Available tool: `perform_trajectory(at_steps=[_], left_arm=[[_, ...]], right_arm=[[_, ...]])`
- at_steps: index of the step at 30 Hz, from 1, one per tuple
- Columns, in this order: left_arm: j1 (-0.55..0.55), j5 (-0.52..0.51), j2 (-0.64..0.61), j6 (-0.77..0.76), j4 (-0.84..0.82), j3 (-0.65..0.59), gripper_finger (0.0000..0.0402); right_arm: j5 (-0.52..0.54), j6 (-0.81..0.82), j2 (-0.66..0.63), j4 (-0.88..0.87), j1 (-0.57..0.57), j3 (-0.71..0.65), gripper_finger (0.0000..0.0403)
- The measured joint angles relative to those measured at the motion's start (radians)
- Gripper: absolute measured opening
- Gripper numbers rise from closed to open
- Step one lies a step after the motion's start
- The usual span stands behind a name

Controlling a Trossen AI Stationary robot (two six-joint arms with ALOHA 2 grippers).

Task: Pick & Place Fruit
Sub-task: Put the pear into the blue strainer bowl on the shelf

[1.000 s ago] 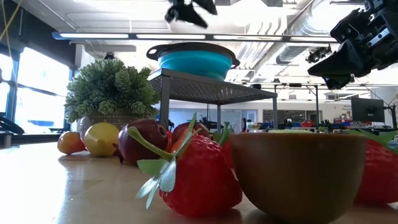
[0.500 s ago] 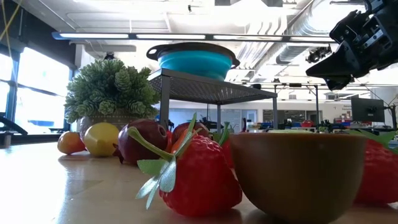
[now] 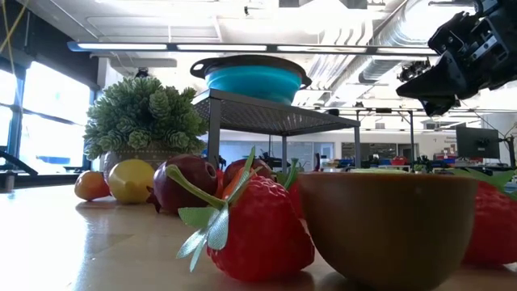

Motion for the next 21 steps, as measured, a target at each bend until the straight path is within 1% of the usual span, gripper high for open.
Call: perform_trajectory(at_steps=[6,8,13,16,21], left_arm=[[-0.024,0.043,-0.033,-0.013,0.129,-0.118,0.0251],[-0.034,0.052,-0.037,-0.038,0.117,-0.144,0.0251],[-0.037,0.062,-0.036,-0.205,0.035,-0.164,0.0251],[-0.036,0.061,-0.036,-0.291,0.031,-0.163,0.0251],[-0.036,0.061,-0.036,-0.319,0.023,-0.163,0.0251]], right_arm=[[0.001,0.000,0.004,0.006,0.000,0.000,0.0002],[0.002,0.000,0.007,0.010,0.000,0.000,0.0002],[0.001,0.000,0.013,0.003,0.000,0.000,0.0002],[0.001,0.000,0.016,0.003,0.000,0.000,0.0002],[0.002,0.000,0.017,0.005,0.000,0.000,0.0002]])
